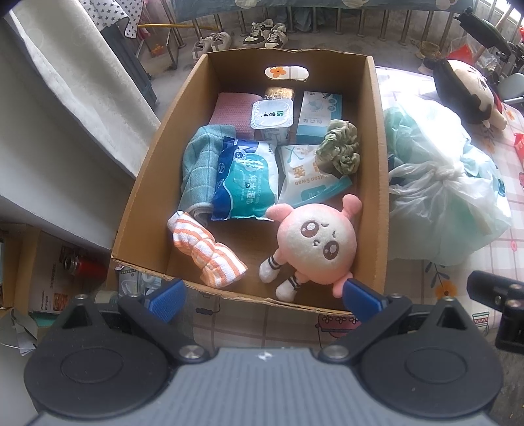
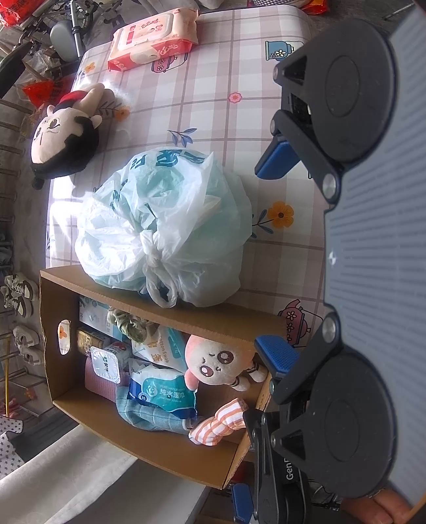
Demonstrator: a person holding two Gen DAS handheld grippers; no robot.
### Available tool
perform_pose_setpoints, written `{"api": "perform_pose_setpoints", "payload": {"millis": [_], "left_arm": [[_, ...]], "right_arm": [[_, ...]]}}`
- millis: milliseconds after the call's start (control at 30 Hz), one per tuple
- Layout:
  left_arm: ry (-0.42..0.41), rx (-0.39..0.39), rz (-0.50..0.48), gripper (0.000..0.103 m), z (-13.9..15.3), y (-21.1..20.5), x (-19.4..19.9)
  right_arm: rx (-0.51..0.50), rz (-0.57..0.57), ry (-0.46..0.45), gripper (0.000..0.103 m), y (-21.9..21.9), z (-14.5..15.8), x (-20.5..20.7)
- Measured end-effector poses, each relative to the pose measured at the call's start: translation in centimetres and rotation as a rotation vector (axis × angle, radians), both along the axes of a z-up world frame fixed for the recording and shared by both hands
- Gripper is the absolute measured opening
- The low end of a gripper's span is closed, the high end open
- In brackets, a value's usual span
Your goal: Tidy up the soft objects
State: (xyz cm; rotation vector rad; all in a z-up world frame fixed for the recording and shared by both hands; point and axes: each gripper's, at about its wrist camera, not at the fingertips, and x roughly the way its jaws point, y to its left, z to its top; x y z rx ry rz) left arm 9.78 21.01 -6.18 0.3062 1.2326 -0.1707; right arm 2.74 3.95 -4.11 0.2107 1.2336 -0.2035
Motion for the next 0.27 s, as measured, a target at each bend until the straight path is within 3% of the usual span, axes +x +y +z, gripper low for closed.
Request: {"api": "perform_pose_setpoints", "payload": {"millis": [267], "left_arm": [[0.003, 0.0, 0.001, 0.102, -0.08, 0.15, 0.22]], "right_arm": [[-0.001, 0.002, 0.001, 0.102, 0.02, -0.02, 0.17]]}}
